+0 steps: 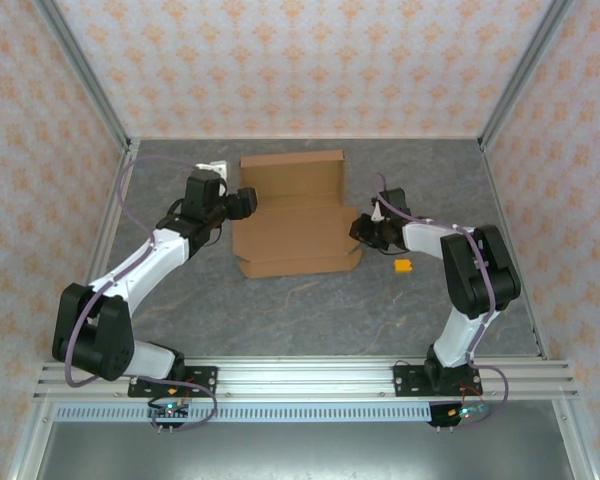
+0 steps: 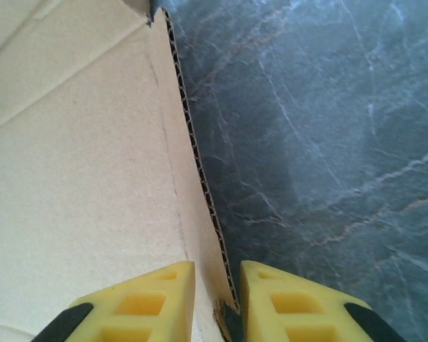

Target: Fold the paper box

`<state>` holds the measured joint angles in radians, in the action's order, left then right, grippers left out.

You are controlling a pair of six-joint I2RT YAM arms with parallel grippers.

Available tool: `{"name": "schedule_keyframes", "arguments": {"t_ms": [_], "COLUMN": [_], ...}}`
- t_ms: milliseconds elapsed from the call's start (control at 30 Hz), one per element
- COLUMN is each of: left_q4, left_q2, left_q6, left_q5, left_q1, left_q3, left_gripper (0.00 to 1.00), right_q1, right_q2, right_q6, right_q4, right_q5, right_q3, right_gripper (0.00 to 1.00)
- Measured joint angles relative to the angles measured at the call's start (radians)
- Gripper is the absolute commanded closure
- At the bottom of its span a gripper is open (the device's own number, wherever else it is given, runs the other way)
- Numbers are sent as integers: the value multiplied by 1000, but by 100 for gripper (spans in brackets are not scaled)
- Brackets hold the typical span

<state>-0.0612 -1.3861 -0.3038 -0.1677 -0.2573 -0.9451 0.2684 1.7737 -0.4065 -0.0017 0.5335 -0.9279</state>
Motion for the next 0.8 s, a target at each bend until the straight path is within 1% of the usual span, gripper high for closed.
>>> {"name": "schedule_keyframes", "arguments": {"t_ms": [100, 200, 300, 400, 533, 667, 800], "left_q4": [-2, -11, -59, -92, -113, -161, -211], "left_q2": [12, 23, 33, 41, 75, 106, 113], "left_q6": [-42, -63, -54, -14, 87, 187, 200], "left_q5": [-19, -34, -34, -33, -27, -3, 47], "left_q1": [-14, -43, -88, -144, -216, -238, -238], "left_q3": [9, 8, -4, -19, -19, -51, -116], "left_gripper": [25, 26, 27, 28, 28, 28, 29], "right_q1": [0, 0, 0, -1, -9, -17, -19], "right_q2": [-6, -30, -58, -80, -97, -125, -157], "right_q6": [-69, -143, -197, -253, -315, -364, -451], "right_q4": [51, 74, 75, 74, 70, 61, 68], "right_q5": [22, 45, 71, 106, 150, 176, 196], "right_q3": [19, 41, 42, 38, 31, 27, 27], "right_gripper": [90, 91, 93, 94, 94, 93, 92]}}
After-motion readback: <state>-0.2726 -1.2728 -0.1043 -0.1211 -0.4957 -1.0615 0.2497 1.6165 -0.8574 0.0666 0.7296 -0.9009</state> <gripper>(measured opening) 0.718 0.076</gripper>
